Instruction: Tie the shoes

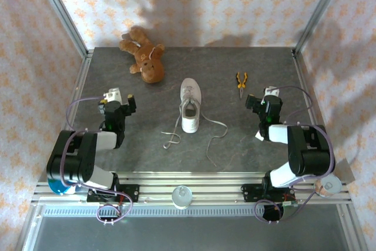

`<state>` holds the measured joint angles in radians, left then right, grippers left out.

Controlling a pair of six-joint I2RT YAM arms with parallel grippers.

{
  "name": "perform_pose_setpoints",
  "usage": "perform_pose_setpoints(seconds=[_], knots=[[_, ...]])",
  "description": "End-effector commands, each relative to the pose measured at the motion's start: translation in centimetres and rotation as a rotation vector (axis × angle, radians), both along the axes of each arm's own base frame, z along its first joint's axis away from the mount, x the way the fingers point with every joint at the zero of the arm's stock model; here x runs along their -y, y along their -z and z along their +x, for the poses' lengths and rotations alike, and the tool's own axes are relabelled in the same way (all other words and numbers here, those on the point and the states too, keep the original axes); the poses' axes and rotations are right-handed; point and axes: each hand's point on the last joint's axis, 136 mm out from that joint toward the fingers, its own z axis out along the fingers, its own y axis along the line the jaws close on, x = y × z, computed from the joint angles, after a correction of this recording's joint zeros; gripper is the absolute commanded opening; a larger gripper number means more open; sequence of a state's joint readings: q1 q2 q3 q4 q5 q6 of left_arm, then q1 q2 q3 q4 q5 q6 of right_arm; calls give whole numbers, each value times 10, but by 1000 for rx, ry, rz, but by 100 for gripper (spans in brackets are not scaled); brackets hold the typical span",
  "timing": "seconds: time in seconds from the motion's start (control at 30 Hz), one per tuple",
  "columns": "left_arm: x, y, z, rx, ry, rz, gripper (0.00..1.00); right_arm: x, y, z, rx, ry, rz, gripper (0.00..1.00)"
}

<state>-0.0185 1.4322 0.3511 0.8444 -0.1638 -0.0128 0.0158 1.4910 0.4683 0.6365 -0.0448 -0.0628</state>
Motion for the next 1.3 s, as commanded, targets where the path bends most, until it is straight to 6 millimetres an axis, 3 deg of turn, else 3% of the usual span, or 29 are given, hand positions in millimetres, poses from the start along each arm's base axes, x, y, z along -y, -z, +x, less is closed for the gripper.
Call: perform_pose_setpoints(seconds=[0.0,0.13,0.23,0.37,0.6,0.77,0.87,1.03,1.27], knots=[[-19,-22,-17,24,-111,-1,100,0,-26,5,-61,10,30,99],[-17,-40,-28,-28,-133,-91,99,-7,-39,1,-156,35,118,97],[-12,-44,-39,-113,-153,-190,90,-17,-46,-8,-209,34,137,91],[21,-32,-54,-328,-60,-348,73,-34,-47,-31,-302,70,184,79],[113,16,-89,-616,157,-422,68,-88,-18,-88,-428,-35,209,65],[174,40,-90,-667,233,-528,62,-116,13,-132,-507,-21,271,61],[197,51,-84,-689,203,-538,58,-136,25,-146,-536,-35,290,62],[219,67,-86,-761,90,-514,50,-175,44,-153,-619,-95,239,69],[237,80,-90,-790,54,-505,53,-204,64,-163,-681,-117,199,72]])
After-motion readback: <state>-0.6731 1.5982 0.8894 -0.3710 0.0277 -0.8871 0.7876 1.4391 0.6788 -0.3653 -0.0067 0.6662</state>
